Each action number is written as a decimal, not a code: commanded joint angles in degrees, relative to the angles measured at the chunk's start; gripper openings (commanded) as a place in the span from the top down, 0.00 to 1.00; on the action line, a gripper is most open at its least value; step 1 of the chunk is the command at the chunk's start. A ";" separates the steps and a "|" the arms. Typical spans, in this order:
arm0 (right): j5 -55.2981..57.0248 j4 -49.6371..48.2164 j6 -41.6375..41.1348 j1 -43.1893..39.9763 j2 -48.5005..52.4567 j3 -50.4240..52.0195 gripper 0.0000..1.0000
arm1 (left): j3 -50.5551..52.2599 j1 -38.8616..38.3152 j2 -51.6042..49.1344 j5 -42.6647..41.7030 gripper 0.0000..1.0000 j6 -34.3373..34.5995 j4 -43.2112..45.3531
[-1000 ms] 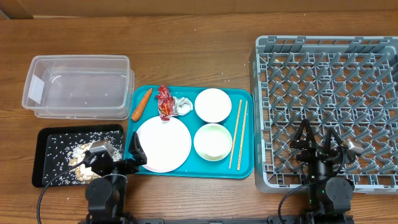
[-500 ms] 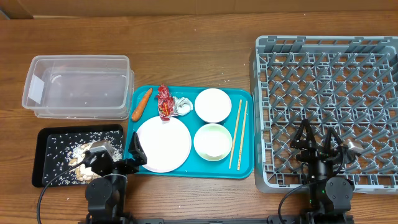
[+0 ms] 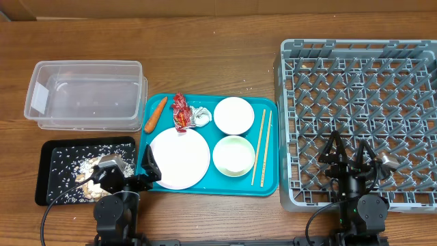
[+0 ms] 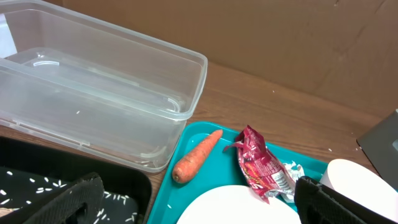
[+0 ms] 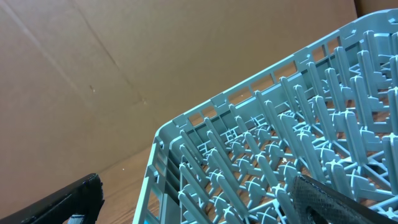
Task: Sort waste into correct bins and load items into the dishwasher
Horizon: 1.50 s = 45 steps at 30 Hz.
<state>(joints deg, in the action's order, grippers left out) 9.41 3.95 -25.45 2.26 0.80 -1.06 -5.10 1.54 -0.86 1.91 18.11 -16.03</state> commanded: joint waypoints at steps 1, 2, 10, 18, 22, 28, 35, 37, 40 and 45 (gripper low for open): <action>0.17 -0.24 -0.11 -0.13 -0.57 0.61 0.00 | 0.24 0.31 0.61 -0.46 0.00 0.76 0.22; 0.17 -0.24 -0.11 -0.13 -0.57 0.61 0.00 | 0.24 0.31 0.61 -0.46 0.00 0.76 0.20; 0.17 -0.26 -0.09 -0.13 -0.57 0.61 0.00 | 0.24 0.31 0.61 -0.44 0.00 0.79 0.24; 0.17 -0.26 -0.11 -0.13 -0.57 0.61 0.00 | 0.24 0.31 0.61 -0.96 0.00 0.79 0.22; 0.17 -0.26 -0.11 -0.13 -0.57 0.61 0.00 | 0.24 0.31 0.61 -3.52 0.00 0.83 0.24; -1.86 -0.20 -0.11 -0.09 -0.57 0.61 0.00 | 0.22 0.31 0.61 -11.89 0.00 0.79 1.22; -19.08 -0.44 -0.13 -0.09 -0.57 -2.05 0.00 | -2.64 0.31 0.59 -24.79 0.00 0.85 5.16; -24.06 -0.04 -0.11 -0.09 -0.50 -4.76 0.00 | -5.46 0.31 0.42 -25.49 0.00 0.81 4.87; -27.39 6.51 -0.11 -0.09 0.66 -11.98 0.00 | -11.82 0.31 -1.46 -24.41 0.00 -0.39 1.27; -27.52 24.30 2.14 -0.09 7.87 -28.13 0.00 | -24.26 0.31 -10.73 -22.34 0.00 -2.54 -5.79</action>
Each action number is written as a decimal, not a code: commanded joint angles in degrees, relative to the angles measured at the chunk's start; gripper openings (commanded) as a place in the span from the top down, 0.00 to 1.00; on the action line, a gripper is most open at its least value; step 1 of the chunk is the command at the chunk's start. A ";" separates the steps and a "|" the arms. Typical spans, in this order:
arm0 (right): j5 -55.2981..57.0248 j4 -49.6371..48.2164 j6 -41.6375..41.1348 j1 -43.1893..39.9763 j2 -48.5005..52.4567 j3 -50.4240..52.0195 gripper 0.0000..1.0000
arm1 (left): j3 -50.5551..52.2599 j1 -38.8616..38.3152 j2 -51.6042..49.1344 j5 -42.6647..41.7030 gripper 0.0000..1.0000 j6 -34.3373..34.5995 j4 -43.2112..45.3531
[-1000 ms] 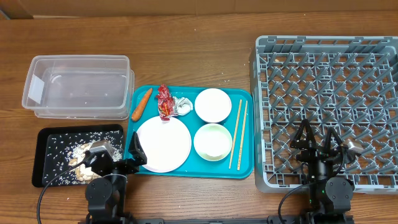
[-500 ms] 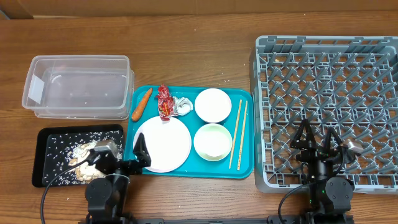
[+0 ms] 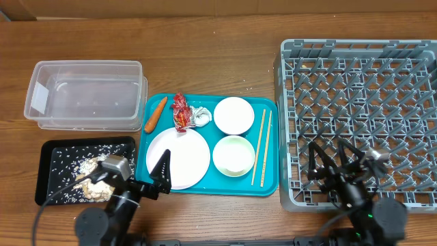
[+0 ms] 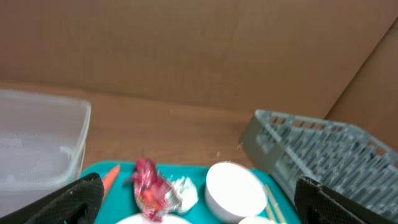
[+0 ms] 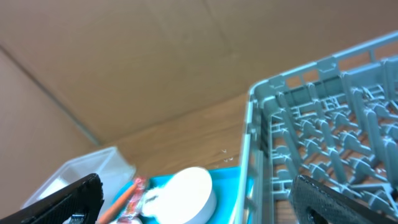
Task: Sort waste into correct bins and load items into the dishwasher
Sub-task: 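Reach the left gripper to the white cup on the teal tray and grasp it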
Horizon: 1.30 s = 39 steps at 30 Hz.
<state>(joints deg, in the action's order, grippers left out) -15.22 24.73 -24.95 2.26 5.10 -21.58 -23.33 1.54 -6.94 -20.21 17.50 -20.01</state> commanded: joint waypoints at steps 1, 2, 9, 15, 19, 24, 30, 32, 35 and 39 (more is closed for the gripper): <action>-2.91 7.13 2.36 -0.09 5.90 -10.82 0.00 | -8.90 0.28 -7.48 -0.22 0.00 -2.14 -3.67; -2.89 10.99 2.64 -0.09 8.63 -14.10 0.00 | -11.74 0.31 -10.40 -0.20 0.00 -2.38 -5.66; -1.09 31.54 2.89 -0.09 30.47 -32.85 0.00 | -31.52 -0.96 -31.95 -3.08 0.00 -3.15 -22.64; -4.76 31.85 2.62 -0.09 43.41 -36.20 0.00 | -36.79 -2.73 -43.41 -10.45 0.00 0.04 -25.40; -6.80 32.02 2.64 -0.09 48.26 -36.20 0.00 | -36.79 -3.21 -48.06 -23.32 0.00 -1.62 -26.27; -6.71 32.04 2.62 -0.09 51.47 -36.20 0.00 | -36.79 -10.08 -53.33 -20.52 0.00 -4.85 -29.05; -0.55 32.89 1.95 -0.09 51.15 -36.59 0.00 | -36.79 -25.75 -60.17 -4.28 0.16 -4.81 -26.03; 0.00 33.29 1.97 -0.09 50.90 -37.05 0.00 | -36.79 -31.15 -62.82 3.41 0.09 -4.63 -24.68; 1.57 33.35 1.95 -0.09 50.77 -37.62 0.00 | -36.79 -37.70 -67.49 15.06 0.16 -4.66 -23.82; 1.70 34.03 1.97 -0.09 50.73 -37.77 0.00 | -36.79 -41.77 -73.64 19.74 0.18 -4.66 -22.88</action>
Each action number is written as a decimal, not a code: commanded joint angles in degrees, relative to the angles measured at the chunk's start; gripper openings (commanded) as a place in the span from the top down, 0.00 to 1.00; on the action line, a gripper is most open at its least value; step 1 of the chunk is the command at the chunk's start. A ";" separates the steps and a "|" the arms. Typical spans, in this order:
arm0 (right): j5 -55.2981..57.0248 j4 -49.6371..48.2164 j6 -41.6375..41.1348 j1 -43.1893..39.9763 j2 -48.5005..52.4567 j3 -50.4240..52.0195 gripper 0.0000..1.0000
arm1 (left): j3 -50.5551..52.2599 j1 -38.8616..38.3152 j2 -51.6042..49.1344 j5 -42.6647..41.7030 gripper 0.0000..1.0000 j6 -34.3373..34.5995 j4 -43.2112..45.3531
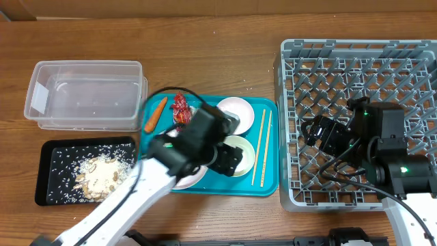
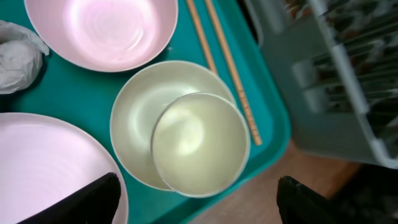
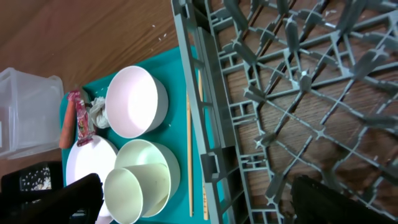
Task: Sort waste into correct bins and load items into the dishwasher
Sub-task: 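Reach the left gripper to the white cup on the teal tray and grasp it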
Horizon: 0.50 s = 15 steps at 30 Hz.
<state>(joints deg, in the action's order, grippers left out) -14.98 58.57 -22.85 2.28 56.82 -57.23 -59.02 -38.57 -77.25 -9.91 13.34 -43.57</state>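
Observation:
A teal tray holds a pale green bowl with a green cup in it. Also on it are a white bowl, a white plate, chopsticks, a carrot, a red wrapper and crumpled paper. My left gripper hangs open just above the green bowl and cup, fingers pointing down on either side, holding nothing. My right gripper is open and empty over the left part of the grey dish rack. The right wrist view shows the cup tilted in the bowl.
A clear plastic bin stands at the back left. A black tray with rice and food scraps lies in front of it. The rack's upright tines fill the right side of the table. My left arm covers much of the plate.
My left arm was low at the table's front edge; it now reaches over the tray, gripper pointing down above the green bowl. My right arm has risen over the rack's left part.
Both arms first sat folded at the front edge, the left facing the clear bin and carrot, the right facing the rack. Then both wrists faced level across the table. Now both look down, the left over the green bowl. Nothing on the tray has moved.

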 commanded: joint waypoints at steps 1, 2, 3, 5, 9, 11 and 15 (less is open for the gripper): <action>1.44 0.50 -0.13 -0.11 -0.98 -2.12 0.00 | -1.09 -1.73 -4.57 9.29 0.19 -0.48 1.29; 1.46 0.79 -0.13 -0.11 -0.96 -2.12 0.00 | -1.09 -1.75 -5.62 9.25 0.22 -0.48 1.86; 1.46 1.09 -0.11 -0.11 -0.92 -2.12 0.00 | -1.09 -1.70 -6.69 9.31 0.27 -0.48 2.47; 1.46 1.66 -0.11 -0.11 -0.92 -2.12 0.00 | -1.09 -1.18 -8.50 9.46 0.32 -0.52 4.07; 1.46 2.43 -0.11 -0.11 -0.92 -2.12 0.00 | -1.09 -1.20 -11.58 9.44 0.54 -1.84 7.34; 1.44 2.47 -0.11 -0.11 -0.92 -2.12 0.00 | -1.09 -1.20 -12.92 9.42 0.70 -1.97 7.93; 1.44 2.51 -0.11 -0.11 -0.92 -2.12 0.00 | -1.11 -1.20 -13.38 9.38 0.86 -2.32 7.87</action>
<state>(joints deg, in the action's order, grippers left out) -14.11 61.17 -22.85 2.28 56.69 -57.32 -59.02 -40.01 -90.28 -1.34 11.84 -35.94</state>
